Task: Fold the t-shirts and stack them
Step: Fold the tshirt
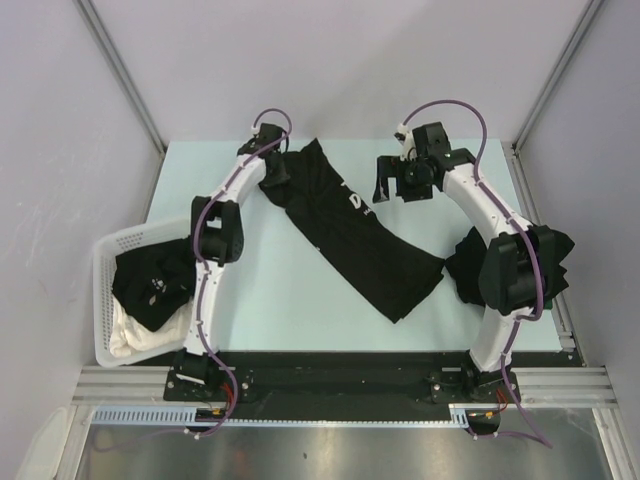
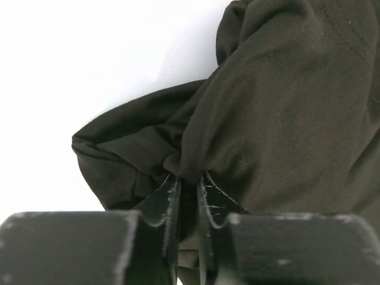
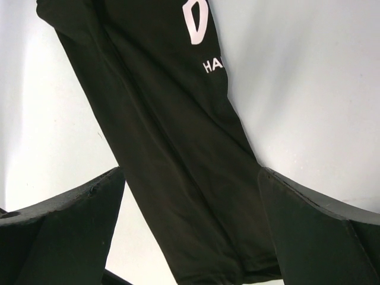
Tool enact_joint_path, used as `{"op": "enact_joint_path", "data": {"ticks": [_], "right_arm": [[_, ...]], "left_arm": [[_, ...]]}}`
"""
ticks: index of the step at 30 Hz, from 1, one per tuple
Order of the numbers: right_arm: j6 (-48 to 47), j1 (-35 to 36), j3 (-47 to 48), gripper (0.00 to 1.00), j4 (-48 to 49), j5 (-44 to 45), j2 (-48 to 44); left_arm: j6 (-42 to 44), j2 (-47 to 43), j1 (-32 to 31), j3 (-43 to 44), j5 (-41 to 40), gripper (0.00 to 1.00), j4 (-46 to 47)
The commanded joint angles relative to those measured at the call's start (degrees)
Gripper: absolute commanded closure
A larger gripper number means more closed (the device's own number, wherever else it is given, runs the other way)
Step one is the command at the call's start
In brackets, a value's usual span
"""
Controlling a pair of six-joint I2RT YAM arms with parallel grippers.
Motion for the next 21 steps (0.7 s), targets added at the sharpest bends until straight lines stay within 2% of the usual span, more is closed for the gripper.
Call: {"op": "enact_joint_path", "data": {"ticks": [1, 2, 8, 14, 18, 21], "right_arm": [[-0.61, 0.36, -1.39, 0.0, 1.04, 2.1, -4.1], [-0.61, 0.36, -1.48, 0.0, 0.87, 2.19, -4.28], [-0.52, 0.45, -1.92, 0.0, 1.48, 2.63, -5.25], [0.0, 0.27, -2.79, 0.0, 3.23, 2.72, -5.6], [0.44, 0.27, -3.06, 0.0, 3.68, 2.81, -5.86], [0.36, 0.01, -3.59, 0.0, 3.85, 4.12, -7.0]], "left_arm": [[0.03, -5.52, -0.24, -4.92, 0.28, 0.77, 6.27], [0.38, -5.97, -0.24, -5.36, -0.07, 0.73, 6.18], [1.7, -11.84, 0.29, -9.05, -1.39, 0.62, 4.95], [3.9, -18.97, 0.29, -12.65, -1.83, 0.6, 2.67], [5.13, -27.22, 0.29, -18.88, -3.24, 0.6, 2.06], [4.61, -31.1, 0.03, -24.23, 0.43, 0.6, 0.39]]}}
